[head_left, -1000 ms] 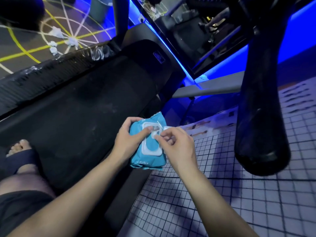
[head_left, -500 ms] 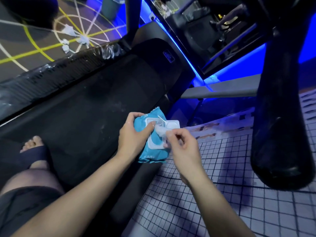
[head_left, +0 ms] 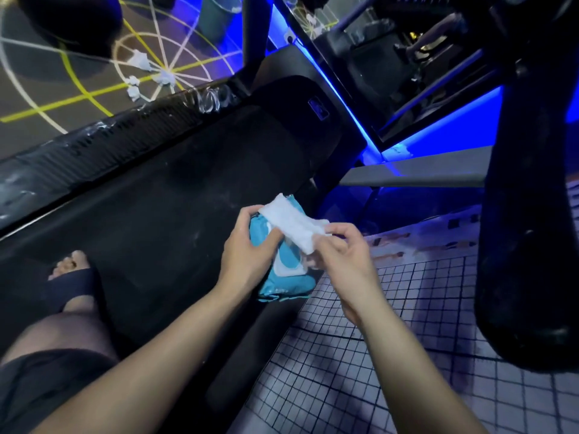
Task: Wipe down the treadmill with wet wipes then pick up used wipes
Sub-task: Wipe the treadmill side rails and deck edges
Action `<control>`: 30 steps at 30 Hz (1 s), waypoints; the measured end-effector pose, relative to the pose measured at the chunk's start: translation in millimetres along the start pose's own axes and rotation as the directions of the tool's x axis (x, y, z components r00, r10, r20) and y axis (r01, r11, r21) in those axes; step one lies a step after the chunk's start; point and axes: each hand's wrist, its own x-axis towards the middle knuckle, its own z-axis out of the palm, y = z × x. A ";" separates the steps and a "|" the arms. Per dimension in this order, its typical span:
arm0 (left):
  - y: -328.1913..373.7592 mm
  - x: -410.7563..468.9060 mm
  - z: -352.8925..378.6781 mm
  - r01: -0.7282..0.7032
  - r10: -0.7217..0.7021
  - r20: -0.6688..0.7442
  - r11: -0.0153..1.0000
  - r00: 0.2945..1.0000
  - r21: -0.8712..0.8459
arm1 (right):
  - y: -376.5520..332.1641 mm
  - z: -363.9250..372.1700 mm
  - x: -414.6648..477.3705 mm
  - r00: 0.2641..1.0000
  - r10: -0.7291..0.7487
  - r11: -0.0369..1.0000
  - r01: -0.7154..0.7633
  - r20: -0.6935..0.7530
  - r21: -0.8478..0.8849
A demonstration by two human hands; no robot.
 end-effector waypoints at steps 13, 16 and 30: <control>8.2 2.1 -3.6 -0.063 0.053 0.152 0.996 0.987 0.063 | 1.2 1.4 5.4 0.929 -0.364 0.709 0.321 0.063 -0.628; 7.1 5.8 -3.2 -0.051 0.035 0.177 0.995 0.984 0.090 | 4.1 -1.4 12.0 0.929 -0.354 0.763 0.220 -0.107 -0.607; -2.5 24.4 1.3 -0.037 0.032 0.237 0.999 0.971 0.019 | 16.5 21.0 11.1 0.913 -0.407 0.752 0.362 0.044 -0.550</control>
